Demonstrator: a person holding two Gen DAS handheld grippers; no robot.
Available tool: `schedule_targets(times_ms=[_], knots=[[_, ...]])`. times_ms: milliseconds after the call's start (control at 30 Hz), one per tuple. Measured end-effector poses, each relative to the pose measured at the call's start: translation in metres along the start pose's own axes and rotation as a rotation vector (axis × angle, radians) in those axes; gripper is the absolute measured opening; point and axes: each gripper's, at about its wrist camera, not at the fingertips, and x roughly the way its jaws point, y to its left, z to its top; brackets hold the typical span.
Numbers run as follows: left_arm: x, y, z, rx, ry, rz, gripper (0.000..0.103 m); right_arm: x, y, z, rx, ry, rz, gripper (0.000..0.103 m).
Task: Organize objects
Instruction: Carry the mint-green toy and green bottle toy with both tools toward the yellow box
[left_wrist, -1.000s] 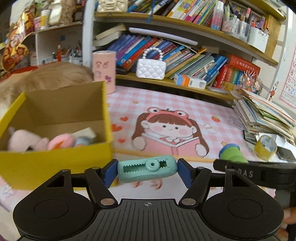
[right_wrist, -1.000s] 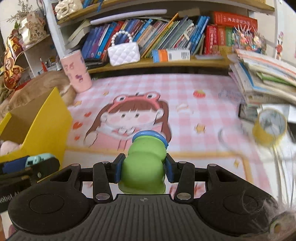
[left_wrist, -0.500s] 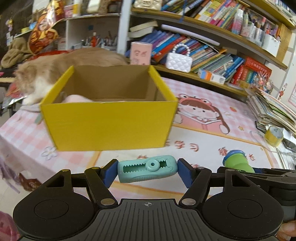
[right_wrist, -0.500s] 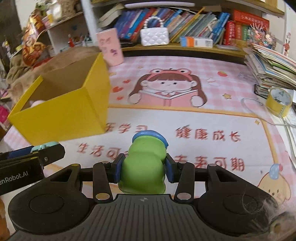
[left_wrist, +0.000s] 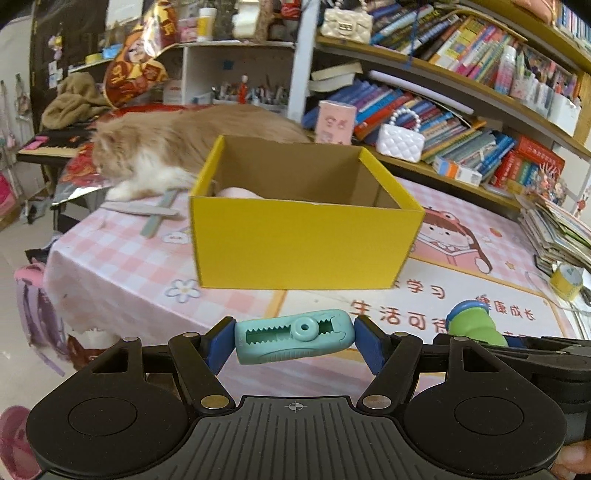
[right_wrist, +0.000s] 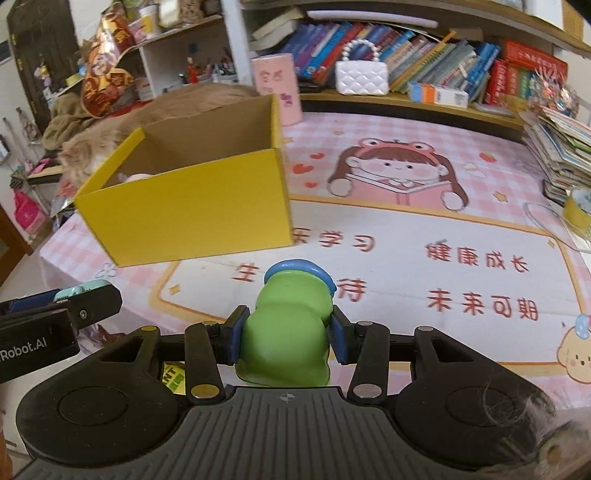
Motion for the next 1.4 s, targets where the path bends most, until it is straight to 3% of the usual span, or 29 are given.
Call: schedule_targets(times_ms=[433,800,967,1167,1400], knots=[[-0.011,0.026,-0.005,-0.010,-0.009,-0.009,0.070,-0.006,0.032,-0.009,-0.027,0.004,-0.002,0.042],[-0.008,0.026,0.000,-0.007,-0.026,-0.013,0.070,0.000,0.039,-0.002,-0.058,0.003,-0.012,0.042],[-0.010,0.023,0.025,0.030,-0.120,0.020,0.070,0.003,0.045,0.022,-0.113,-0.082,0.019,0.042],[0.001,0.019,0.072,0.034,-0.232,0.057,0.070,0.013,0.047,0.076,-0.153,-0.200,0.061,0.042],[0.042,0.013,0.108,0.024,-0.243,0.096,0.070,0.045,0.033,0.129,-0.150,-0.230,0.073,0.042]])
